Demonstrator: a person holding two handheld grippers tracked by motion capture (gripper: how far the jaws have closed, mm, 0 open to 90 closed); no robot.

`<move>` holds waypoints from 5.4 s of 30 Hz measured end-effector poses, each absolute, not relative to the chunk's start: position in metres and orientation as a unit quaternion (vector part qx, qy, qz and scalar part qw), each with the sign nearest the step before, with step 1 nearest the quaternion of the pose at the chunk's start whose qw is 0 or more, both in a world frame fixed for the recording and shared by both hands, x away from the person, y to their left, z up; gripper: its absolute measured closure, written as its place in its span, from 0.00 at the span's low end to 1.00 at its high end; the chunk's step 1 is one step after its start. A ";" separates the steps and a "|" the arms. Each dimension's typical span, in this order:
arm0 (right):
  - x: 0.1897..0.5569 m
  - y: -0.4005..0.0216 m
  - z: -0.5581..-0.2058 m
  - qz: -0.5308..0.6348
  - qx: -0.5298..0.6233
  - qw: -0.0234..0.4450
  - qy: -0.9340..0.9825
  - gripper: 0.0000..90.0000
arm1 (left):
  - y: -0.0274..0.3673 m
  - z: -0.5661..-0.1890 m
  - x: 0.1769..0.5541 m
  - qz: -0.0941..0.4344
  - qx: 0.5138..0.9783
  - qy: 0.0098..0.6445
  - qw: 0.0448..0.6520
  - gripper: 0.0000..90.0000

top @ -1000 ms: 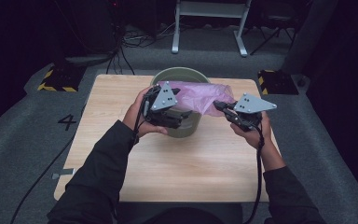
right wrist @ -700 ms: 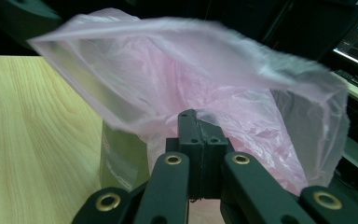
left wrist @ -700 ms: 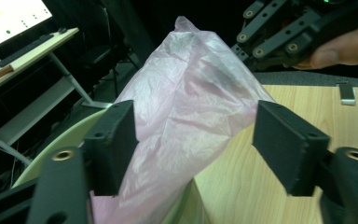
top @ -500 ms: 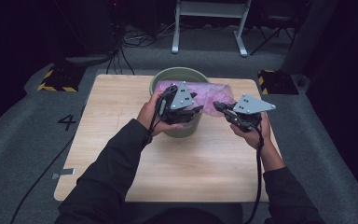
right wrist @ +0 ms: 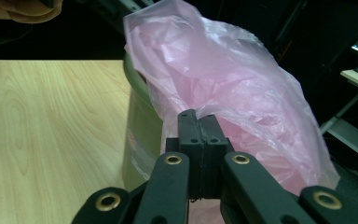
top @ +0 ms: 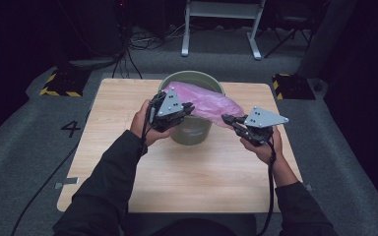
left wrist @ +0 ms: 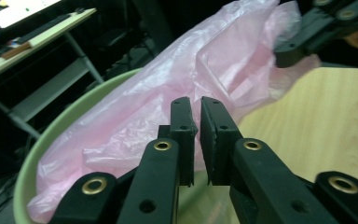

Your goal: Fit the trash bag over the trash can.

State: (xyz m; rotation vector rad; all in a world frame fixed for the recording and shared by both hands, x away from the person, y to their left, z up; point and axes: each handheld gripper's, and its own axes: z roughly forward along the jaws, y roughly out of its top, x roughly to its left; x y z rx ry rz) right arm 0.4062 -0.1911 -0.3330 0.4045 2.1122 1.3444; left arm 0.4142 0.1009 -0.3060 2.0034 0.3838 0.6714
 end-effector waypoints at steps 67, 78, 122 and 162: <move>0.388 -0.169 -0.335 0.574 0.208 0.269 0.745 0.86 | 0.114 -0.313 0.407 0.291 0.828 0.185 0.443 0.99; 0.397 -0.179 -0.345 0.583 0.225 0.231 0.746 1.00 | 0.126 -0.314 0.390 0.274 0.827 0.171 0.460 1.00; 0.390 -0.170 -0.354 0.550 0.202 0.245 0.772 1.00 | 0.069 -0.281 0.425 0.344 0.837 0.189 0.380 0.99; 0.385 -0.175 -0.359 0.550 0.221 0.244 0.767 0.74 | 0.115 -0.272 0.440 0.384 0.741 0.293 0.466 1.00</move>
